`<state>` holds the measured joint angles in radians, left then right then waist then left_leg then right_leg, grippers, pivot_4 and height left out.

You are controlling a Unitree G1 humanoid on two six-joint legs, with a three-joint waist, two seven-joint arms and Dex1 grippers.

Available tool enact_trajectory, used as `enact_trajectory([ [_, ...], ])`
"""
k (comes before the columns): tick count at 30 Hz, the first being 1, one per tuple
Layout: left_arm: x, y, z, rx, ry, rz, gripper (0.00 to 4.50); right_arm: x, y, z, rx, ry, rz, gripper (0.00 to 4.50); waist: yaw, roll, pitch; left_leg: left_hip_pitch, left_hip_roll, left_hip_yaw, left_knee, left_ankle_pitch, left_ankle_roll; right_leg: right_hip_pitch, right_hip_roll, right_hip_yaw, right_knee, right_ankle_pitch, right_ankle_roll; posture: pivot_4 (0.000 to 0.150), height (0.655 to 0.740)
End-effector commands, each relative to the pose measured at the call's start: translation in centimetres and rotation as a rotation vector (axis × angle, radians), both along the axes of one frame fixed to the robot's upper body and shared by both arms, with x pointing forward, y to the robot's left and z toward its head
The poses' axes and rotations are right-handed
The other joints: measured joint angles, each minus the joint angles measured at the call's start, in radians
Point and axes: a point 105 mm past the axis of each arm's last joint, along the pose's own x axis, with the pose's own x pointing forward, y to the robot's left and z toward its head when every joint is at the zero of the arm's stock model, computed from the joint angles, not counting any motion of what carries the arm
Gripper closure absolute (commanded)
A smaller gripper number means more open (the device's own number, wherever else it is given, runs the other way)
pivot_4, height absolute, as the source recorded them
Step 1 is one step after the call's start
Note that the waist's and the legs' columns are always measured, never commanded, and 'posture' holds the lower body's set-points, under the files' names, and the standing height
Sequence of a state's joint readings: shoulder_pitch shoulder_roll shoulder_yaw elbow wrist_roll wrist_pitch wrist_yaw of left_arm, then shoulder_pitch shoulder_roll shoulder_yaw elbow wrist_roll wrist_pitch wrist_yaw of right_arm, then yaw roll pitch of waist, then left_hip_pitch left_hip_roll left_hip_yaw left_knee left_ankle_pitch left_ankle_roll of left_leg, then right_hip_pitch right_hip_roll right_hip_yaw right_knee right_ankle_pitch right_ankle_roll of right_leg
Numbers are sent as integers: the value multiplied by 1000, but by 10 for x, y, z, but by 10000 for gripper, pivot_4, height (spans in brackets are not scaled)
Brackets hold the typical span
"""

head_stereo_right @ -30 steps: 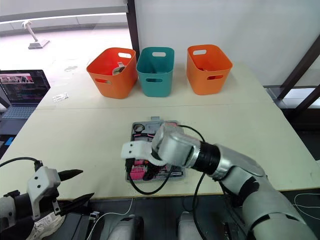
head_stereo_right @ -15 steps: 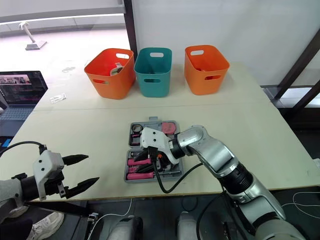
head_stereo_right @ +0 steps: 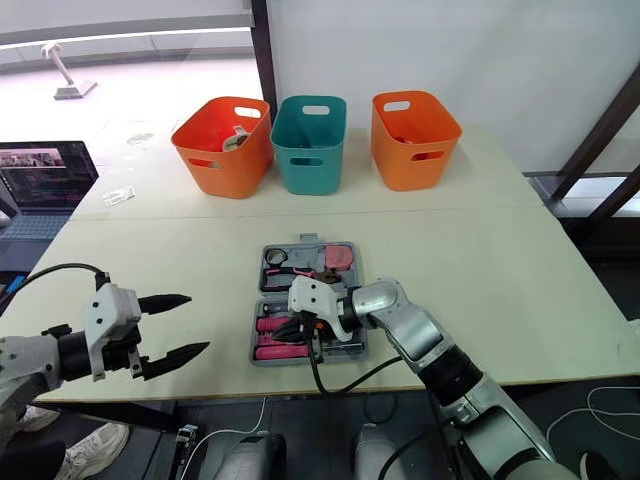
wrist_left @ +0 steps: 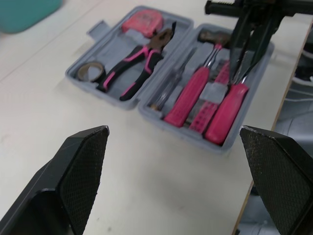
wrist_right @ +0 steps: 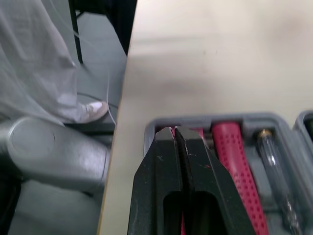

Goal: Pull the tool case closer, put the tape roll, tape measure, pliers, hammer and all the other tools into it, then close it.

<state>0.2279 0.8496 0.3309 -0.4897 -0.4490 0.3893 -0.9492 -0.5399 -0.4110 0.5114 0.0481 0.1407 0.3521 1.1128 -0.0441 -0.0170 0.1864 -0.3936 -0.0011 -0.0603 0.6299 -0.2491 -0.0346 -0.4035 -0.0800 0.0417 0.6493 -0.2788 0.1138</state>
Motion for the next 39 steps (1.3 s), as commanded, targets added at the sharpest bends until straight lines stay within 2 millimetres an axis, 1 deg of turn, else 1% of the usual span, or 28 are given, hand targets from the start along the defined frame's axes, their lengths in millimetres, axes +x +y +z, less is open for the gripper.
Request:
enact_trajectory([
  [1, 6, 5, -2, 52, -24, 38, 0, 1, -10, -36, -84, 10, -26, 44237, 0, 0, 0, 0, 0, 0, 0, 0, 0, 0, 0, 0, 0, 0, 0, 1500, 7400],
  [3, 6, 5, -5, 55, -20, 36, 0, 1, -18, -54, -114, 24, -45, 44237, 0, 0, 0, 0, 0, 1, 0, 0, 0, 1, 0, 0, 0, 0, 0, 1500, 7400],
  [4, 7, 4, -6, 54, -18, 35, 0, 4, -23, -58, -112, 26, -63, 44237, -1, 0, 0, 1, 0, 1, 0, 0, 0, 1, 0, 1, 0, 0, 0, 1500, 7400],
  [5, 7, 5, -7, 58, -12, 40, 0, 7, -25, -57, -97, 27, -78, 44237, -2, 0, 0, 3, 0, 1, 0, 0, 0, 2, 0, 1, 0, 0, 0, 1500, 7400],
  [6, 8, 6, -8, 68, -6, 48, 0, 10, -25, -51, -65, 30, -88, 44237, -1, 0, 0, 4, 0, 1, 0, 0, 0, 4, 0, 1, 0, 0, 0, 1500, 7400],
  [8, 11, 8, -10, 72, 4, 62, 0, 16, -21, -33, 18, 31, -104, 44237, 0, 0, 0, 4, 0, 0, 0, 0, 0, 5, 0, 0, 0, 0, 0, 1500, 7400],
  [10, 13, 10, -10, 68, 4, 70, 0, 19, -16, -8, 122, 41, -116, 44237, 2, 0, 0, 4, 0, 0, 0, 0, 0, 5, 0, 0, 0, 0, 0, 1500, 7400],
  [11, 14, 11, -10, 67, 3, 73, 0, 20, -15, 1, 159, 47, -119, 44237, 2, 0, 0, 3, 0, 0, 0, 0, 0, 4, 0, 0, 0, 0, 0, 1500, 7400],
  [12, 17, 13, -9, 65, -16, 89, 0, 22, -14, 20, 250, 103, -157, 44237, 2, 0, 0, 3, 0, 0, 0, 0, 0, 4, 0, 0, 0, 0, 0, 1500, 7400],
  [13, 21, 15, -8, 72, -45, 105, 0, 24, -15, 35, 325, 105, -166, 44237, 1, 0, 0, 3, 0, 0, 0, 0, 0, 4, 0, 0, 0, 0, 0, 1500, 7400],
  [16, 33, 23, -5, 70, -122, 188, 0, 32, -30, 57, 356, 76, -205, 44237, 2, 0, 0, 3, 0, 0, 0, 0, 0, 3, 0, 0, 0, 0, 0, 1500, 7400],
  [19, 44, 34, -4, 35, -163, 268, 0, 42, -53, 76, 354, 51, -254, 44237, 6, 0, 0, 3, 0, 0, 1, 0, 0, 4, 0, 0, 0, 0, 0, 1500, 7400],
  [20, 46, 37, -6, 29, -161, 280, 0, 48, -66, 79, 316, 16, -281, 44237, 6, 0, 0, 2, 0, -1, 1, 0, 0, 4, 0, 0, 0, 0, 0, 1500, 7400],
  [22, 48, 41, -10, 27, -152, 277, 0, 59, -89, 76, 199, -89, -321, 44237, 8, 0, 0, 2, -1, 0, 1, 0, 0, 3, -1, 0, -1, 0, 0, 1500, 7400],
  [23, 46, 44, -23, 48, -54, 258, 0, 66, -105, 69, 100, -159, -341, 44237, 7, 0, 0, 2, -1, 0, 1, 0, 0, 3, -1, 0, -1, 0, 0, 1500, 7400],
  [24, 44, 46, -31, 64, 19, 246, 0, 70, -114, 64, 33, -203, -348, 44237, 6, 0, 0, 2, -1, 0, 0, 0, 0, 3, -1, 0, -1, 0, 0, 1500, 7400],
  [25, 35, 43, -41, 24, 153, 193, 0, 73, -122, 60, -24, -252, -345, 44237, 4, 0, 0, 2, -1, 0, 1, 0, 0, 3, -1, 0, -1, 0, 0, 1500, 7400],
  [26, 36, 47, -48, 83, 164, 166, 0, 81, -136, 52, -107, -300, -368, 44237, 1, 0, 0, 2, -1, 1, 0, 0, 0, 3, -1, 0, -1, 0, 0, 1500, 7400],
  [28, 44, 43, -45, 37, 145, 149, 0, 88, -151, 37, -230, -353, -358, 44237, 0, 1, 0, 2, -1, 2, 0, 0, 0, 2, 0, 0, 0, 0, 0, 1500, 7400],
  [30, 51, 39, -45, 24, 140, 131, 5605, 92, -154, 30, -259, -361, -351, 45000, -1, 0, 1, 2, -1, 2, 0, 0, 0, 2, 0, 0, 0, 0, 0, 1500, 7400],
  [31, 53, 39, -50, 62, 142, 113, 9020, 93, -153, 25, -280, -364, -335, 45000, -3, 0, 1, 2, 0, 2, 0, 0, 0, 2, 0, 1, 0, 0, 1, 1500, 7400],
  [33, 59, 37, -57, 99, 136, 86, 19610, 96, -151, 16, -308, -367, -314, 45000, -5, 0, 1, 2, 0, 3, 0, 0, 0, 1, 0, 1, 1, 0, 1, 1500, 7400],
  [34, 64, 32, -60, 102, 133, 66, 24311, 96, -150, 10, -329, -365, -294, 45000, -5, 1, 1, 2, 0, 3, 0, 0, 0, 1, 0, 2, 1, 0, 1, 1500, 7400],
  [35, 68, 29, -62, 101, 131, 51, 30265, 96, -149, 6, -341, -363, -281, 45000, -3, 1, 1, 2, -1, 3, 0, 0, 0, 1, 0, 2, 1, 0, 1, 1500, 7400],
  [36, 70, 27, -64, 102, 129, 39, 35211, 97, -148, 3, -348, -363, -272, 45000, -2, 1, 1, 2, -1, 3, 0, 0, 0, 1, 0, 2, 2, 0, 1, 1500, 7400],
  [37, 76, 22, -67, 103, 129, 18, 42041, 98, -145, 2, -337, -356, -273, 45000, -2, 1, 1, 2, -1, 3, 1, 0, 0, 1, 0, 2, 2, 0, 1, 1500, 7400],
  [38, 83, 15, -71, 102, 131, -1, 43617, 99, -142, -1, -340, -356, -266, 45000, -1, 1, 1, 2, -1, 3, 1, 0, 0, 1, 0, 2, 1, 0, 1, 1500, 7400],
  [39, 90, 9, -73, 104, 131, -15, 43617, 100, -139, -3, -341, -358, -261, 45000, 2, 1, 1, 2, -1, 3, 1, 0, 0, 1, -1, 2, 1, 0, 1, 1500, 7400],
])
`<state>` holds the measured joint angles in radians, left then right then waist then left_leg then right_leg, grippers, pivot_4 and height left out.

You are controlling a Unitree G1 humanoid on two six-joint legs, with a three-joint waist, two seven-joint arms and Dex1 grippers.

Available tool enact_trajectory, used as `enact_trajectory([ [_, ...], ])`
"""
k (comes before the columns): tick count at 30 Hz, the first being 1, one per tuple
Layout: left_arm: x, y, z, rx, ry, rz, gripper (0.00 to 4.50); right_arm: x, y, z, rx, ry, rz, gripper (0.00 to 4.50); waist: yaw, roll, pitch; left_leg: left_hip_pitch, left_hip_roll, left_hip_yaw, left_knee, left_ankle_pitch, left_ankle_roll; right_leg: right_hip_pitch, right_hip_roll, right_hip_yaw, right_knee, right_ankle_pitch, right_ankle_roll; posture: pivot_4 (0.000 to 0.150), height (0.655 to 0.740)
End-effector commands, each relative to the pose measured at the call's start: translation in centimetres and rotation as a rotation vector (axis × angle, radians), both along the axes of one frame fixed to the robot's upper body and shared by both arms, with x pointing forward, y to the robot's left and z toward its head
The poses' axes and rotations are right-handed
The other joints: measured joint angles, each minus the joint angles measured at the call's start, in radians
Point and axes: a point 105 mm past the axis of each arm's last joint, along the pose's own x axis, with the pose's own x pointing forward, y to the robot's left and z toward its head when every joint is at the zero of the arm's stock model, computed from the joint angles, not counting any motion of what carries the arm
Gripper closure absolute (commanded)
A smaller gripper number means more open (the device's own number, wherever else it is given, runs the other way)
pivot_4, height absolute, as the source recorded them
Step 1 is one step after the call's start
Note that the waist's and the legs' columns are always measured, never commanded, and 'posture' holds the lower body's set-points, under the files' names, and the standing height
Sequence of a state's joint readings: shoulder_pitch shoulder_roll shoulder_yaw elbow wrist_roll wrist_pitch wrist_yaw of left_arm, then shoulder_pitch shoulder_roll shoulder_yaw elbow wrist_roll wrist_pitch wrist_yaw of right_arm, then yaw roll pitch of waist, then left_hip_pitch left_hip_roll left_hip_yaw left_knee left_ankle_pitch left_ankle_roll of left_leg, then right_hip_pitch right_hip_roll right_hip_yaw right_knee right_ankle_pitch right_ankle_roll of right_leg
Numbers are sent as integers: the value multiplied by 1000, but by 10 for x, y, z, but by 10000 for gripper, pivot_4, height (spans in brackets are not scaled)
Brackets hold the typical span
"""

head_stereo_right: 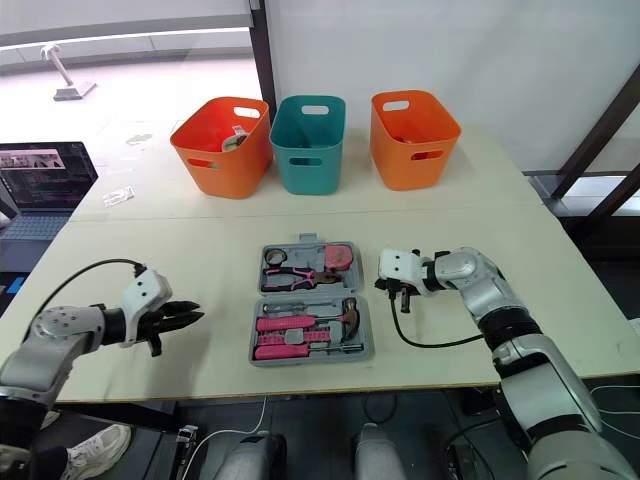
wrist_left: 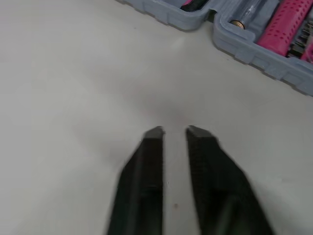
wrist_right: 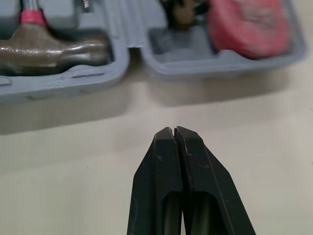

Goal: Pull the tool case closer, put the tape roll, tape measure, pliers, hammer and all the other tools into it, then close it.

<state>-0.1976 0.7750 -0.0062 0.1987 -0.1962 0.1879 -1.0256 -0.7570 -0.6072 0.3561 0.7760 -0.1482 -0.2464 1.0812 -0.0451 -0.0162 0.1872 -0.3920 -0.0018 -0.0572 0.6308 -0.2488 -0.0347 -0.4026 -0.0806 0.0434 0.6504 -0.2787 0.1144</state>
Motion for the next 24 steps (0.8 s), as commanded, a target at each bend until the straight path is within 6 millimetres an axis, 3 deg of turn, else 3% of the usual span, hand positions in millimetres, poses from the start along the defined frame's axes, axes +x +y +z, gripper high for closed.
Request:
enact_trajectory([
  [1, 24, -18, -4, 23, -20, -61, 43617, 8, 8, 4, -2, -37, 22, 45000, 5, 0, 0, 0, 0, 0, 1, 0, 0, 0, 0, 0, 0, 0, 0, 1500, 7400],
  [6, 46, -33, -9, 27, -16, -64, 43617, 9, 10, 2, -2, -33, 35, 45000, 2, 0, 0, -1, -1, -2, 1, 2, -4, 0, 0, 0, 0, 1, 2, 1500, 7400],
  [12, 57, -59, -15, -12, 5, -103, 43617, 5, 13, 1, 12, -20, 55, 45000, 0, 0, 0, -1, -1, -2, 1, 3, -4, 0, 0, 0, 1, 1, 2, 1500, 7400],
  [20, 59, -89, -15, -61, 18, -176, 43617, -1, 25, -2, 29, -5, 103, 45000, 3, 0, 0, -1, -1, -2, 1, 3, -5, 0, 0, 0, 1, 1, 2, 1500, 7400],
  [24, 48, -124, -10, -168, 79, -266, 43617, -2, 36, -3, 41, -3, 123, 45000, 3, 0, 0, -1, -1, -2, 1, 3, -5, 1, 0, 0, 1, 1, 2, 1500, 7400],
])
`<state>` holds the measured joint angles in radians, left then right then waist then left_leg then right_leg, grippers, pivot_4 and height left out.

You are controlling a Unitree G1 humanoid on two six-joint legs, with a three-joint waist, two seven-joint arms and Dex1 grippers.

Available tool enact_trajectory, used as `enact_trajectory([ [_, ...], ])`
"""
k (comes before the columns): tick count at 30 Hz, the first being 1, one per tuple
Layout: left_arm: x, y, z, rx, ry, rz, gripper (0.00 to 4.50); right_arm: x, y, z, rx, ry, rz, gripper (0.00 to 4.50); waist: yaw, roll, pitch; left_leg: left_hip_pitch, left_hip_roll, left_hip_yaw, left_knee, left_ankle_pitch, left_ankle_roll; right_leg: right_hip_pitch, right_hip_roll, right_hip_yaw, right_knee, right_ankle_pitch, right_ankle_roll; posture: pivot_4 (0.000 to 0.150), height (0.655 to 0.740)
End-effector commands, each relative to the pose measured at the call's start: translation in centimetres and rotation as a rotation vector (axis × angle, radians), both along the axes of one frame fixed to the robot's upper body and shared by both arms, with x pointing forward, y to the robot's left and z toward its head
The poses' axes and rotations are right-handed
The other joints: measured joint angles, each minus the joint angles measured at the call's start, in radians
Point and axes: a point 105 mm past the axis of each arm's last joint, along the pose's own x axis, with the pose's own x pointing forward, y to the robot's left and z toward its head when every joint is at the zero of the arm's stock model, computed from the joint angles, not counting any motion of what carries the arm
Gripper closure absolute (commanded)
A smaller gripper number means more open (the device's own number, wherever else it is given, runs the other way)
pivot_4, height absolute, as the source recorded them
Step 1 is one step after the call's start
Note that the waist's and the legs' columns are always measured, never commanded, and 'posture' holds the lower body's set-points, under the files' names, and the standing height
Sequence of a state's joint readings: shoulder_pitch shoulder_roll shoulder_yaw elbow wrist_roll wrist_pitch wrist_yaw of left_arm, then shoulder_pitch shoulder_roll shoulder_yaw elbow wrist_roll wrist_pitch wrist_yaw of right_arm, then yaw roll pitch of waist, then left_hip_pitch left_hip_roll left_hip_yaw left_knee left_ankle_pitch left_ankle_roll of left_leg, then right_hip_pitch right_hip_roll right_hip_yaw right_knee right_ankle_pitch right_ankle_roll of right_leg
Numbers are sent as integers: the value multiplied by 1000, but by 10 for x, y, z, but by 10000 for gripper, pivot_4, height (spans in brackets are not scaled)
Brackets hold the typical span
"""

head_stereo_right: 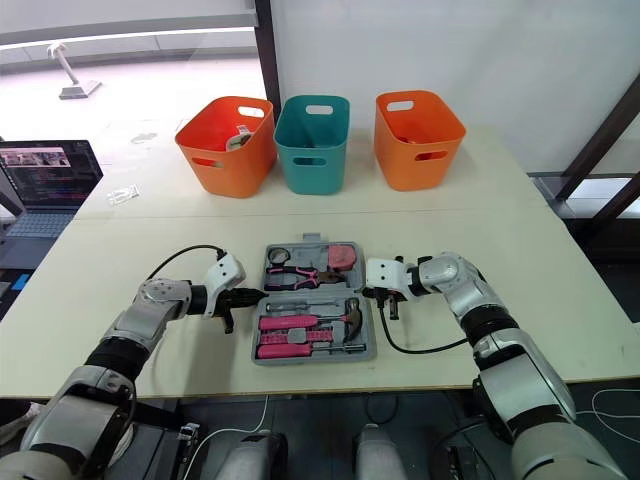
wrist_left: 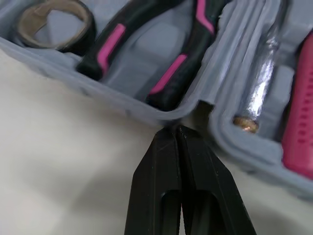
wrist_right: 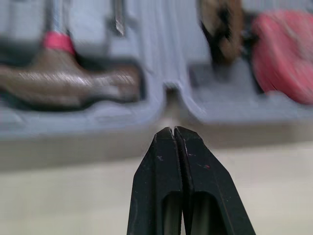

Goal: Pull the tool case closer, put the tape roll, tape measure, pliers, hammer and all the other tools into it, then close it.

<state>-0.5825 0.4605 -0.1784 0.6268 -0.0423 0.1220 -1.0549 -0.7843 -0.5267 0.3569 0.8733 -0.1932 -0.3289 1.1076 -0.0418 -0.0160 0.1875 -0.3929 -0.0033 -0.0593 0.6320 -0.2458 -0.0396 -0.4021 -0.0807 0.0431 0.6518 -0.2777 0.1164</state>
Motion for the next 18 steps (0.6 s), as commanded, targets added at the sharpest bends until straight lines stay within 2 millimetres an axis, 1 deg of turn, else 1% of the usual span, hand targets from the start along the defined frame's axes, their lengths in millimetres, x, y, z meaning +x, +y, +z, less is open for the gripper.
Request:
enact_trajectory([
  [1, -9, -37, 12, -94, 18, -114, 43617, 1, 15, 11, 36, -33, 41, 45000, 0, 0, 0, 0, 0, 0, 0, 0, 0, 0, 0, 0, 0, 0, 0, 1500, 7400],
  [4, -9, -42, 12, -105, 29, -97, 43617, 2, 17, 11, 35, -32, 42, 45000, 3, 0, 0, 0, 0, 0, 0, 0, 0, 0, 0, 0, 0, 0, 0, 1500, 7400],
  [11, -6, -30, 7, -66, 21, -40, 43617, 2, 18, 11, 38, -26, 41, 45000, 2, 0, 0, 0, 0, -1, 1, 0, 0, 1, 0, 0, 0, 0, 0, 1500, 7400],
  [18, -4, -27, 6, -70, 10, -3, 43617, -5, 29, 12, 68, 3, 77, 45000, 1, 0, 0, 1, 0, -1, 1, 0, -1, 1, 0, 0, 0, 0, 0, 1500, 7400],
])
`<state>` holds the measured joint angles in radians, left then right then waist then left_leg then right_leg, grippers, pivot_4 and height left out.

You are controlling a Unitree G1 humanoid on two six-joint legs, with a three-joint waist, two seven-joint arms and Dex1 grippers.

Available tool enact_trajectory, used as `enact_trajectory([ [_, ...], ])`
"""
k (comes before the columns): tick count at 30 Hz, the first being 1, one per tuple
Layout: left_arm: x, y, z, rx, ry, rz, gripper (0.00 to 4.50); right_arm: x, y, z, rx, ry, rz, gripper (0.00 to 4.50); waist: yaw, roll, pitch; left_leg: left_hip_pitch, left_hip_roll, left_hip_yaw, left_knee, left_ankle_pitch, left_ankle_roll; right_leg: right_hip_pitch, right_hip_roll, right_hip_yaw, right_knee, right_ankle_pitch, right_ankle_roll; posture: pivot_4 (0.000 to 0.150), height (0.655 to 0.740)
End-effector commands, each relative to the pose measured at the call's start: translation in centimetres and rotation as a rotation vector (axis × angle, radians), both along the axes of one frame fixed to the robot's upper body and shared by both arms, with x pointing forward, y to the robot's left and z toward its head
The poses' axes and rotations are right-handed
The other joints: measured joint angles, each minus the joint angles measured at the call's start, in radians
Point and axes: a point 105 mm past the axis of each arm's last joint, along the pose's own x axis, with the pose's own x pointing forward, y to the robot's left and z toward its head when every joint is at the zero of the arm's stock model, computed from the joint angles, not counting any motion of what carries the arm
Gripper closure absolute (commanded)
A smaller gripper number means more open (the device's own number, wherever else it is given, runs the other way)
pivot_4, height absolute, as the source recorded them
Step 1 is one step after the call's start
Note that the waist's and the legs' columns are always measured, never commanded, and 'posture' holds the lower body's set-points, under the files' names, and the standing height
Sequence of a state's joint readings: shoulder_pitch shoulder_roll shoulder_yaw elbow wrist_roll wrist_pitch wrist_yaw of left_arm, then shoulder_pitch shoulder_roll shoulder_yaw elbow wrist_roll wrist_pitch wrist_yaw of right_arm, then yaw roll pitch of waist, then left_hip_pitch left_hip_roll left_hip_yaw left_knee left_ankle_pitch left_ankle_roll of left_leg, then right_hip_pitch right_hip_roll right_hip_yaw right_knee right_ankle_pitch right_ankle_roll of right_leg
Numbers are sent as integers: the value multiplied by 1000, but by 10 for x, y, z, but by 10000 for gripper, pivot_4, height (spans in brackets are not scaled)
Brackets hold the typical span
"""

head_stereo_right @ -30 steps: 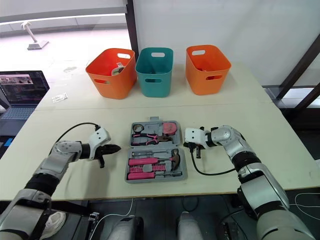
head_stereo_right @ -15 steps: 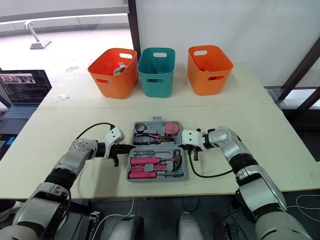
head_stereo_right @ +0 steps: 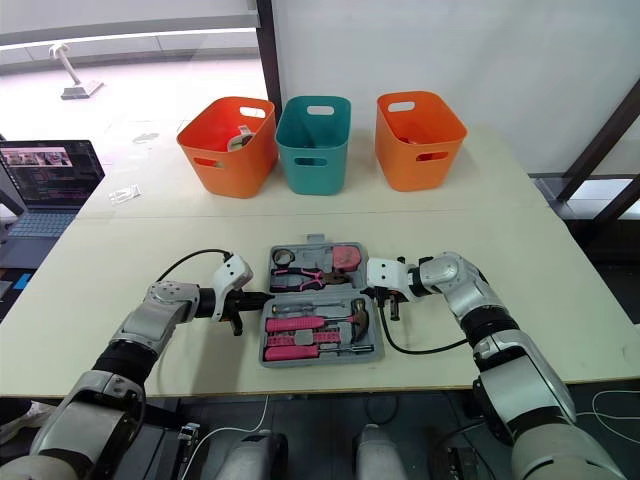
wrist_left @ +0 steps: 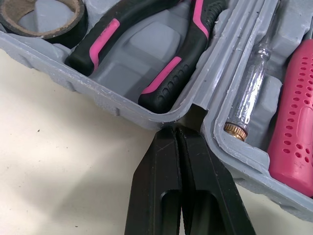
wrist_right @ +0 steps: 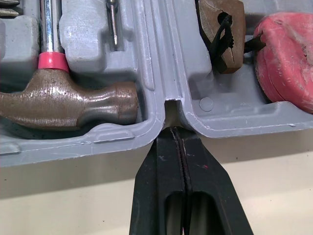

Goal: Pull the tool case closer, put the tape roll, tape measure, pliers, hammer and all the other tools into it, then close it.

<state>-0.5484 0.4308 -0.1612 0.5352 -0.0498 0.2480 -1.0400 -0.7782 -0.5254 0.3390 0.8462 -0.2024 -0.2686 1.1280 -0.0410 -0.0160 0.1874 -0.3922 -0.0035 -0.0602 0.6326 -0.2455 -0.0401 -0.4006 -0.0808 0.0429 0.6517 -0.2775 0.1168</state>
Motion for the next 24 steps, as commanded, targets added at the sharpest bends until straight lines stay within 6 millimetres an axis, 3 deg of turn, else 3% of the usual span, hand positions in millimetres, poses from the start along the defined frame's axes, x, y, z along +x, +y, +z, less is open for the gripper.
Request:
enact_trajectory([
  [1, 1, -16, 7, -30, -49, -22, 43617, -8, 32, 12, 79, -21, 108, 45000, 0, 0, 0, 0, 0, 0, 0, 0, 0, 0, 0, 0, 0, 0, 0, 1500, 7400],
  [4, 0, -11, 6, -31, -50, 0, 43617, -13, 32, 10, 82, -1, 112, 45000, -1, 0, 0, 0, 0, 0, 0, 0, 0, 0, 0, 0, 0, 0, 0, 1500, 7400],
  [9, -19, -15, 6, -81, -2, -27, 43617, -23, 32, 6, 94, 37, 102, 45000, -5, 0, 0, 0, 0, 0, -1, 0, 0, 0, 0, 0, 0, 0, 0, 1500, 7400],
  [13, -31, -9, -4, -78, 39, 10, 43617, -29, 32, -1, 94, 64, 82, 45000, -4, 0, 0, 1, 0, 0, -1, 0, 0, 0, 1, 0, 0, 0, 0, 1500, 7400],
  [24, -35, -4, -4, -76, 58, 36, 43617, -33, 34, -4, 87, 90, 63, 45000, -4, 0, -1, 1, 0, 0, -1, 0, 0, 0, 1, 0, 0, 0, 0, 1500, 7400],
])
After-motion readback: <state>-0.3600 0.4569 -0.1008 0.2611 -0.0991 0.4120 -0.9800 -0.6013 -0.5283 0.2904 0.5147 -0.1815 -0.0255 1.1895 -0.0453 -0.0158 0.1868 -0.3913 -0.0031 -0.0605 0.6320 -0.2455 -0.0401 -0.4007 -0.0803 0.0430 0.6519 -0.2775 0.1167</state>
